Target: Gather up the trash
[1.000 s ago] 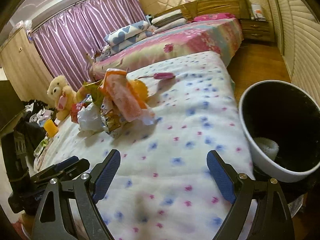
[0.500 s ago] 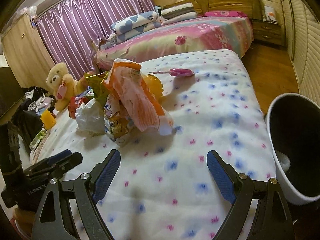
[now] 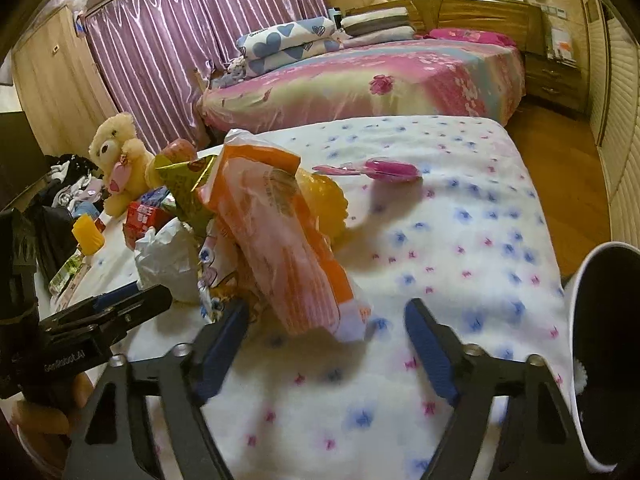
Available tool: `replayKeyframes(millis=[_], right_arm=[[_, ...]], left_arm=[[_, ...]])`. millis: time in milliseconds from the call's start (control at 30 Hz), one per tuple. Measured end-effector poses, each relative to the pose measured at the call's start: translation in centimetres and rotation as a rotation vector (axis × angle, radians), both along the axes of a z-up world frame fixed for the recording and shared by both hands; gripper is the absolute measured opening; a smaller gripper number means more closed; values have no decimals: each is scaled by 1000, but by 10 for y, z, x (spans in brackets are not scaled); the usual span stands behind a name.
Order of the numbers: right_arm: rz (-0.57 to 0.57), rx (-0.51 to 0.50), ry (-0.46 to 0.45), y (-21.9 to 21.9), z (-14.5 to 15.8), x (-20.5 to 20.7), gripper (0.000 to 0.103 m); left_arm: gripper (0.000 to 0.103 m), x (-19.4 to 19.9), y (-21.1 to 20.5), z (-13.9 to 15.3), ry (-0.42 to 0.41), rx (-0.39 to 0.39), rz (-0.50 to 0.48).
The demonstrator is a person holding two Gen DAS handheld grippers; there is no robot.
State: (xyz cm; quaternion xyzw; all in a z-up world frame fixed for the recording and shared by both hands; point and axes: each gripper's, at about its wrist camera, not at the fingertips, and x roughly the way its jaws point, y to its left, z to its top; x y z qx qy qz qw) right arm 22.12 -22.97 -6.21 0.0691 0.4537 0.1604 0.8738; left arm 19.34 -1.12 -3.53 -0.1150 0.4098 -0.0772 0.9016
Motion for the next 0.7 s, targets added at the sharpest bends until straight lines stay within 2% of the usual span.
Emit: replayKeyframes(millis=[67,200,433,467,700], right_arm=[[3,7,14,0,-3,3,54],[0,19,12,-2,-3,2,47],[-26,46,-3,-10,3,-12,43],[-30,47,-5,-11,4,-14,42],[-67,69,-10,-27,9,-35,41]], left_arm=[[41,5,-2,-3,8,-3,-16],[29,9,0,-7,3,-23,-24],[24,-10,0,-4,-30,-10,-25],[0,-14,1,-4,-30,-12,-27],[0,-35,-4,-3,-23,-24,-63]])
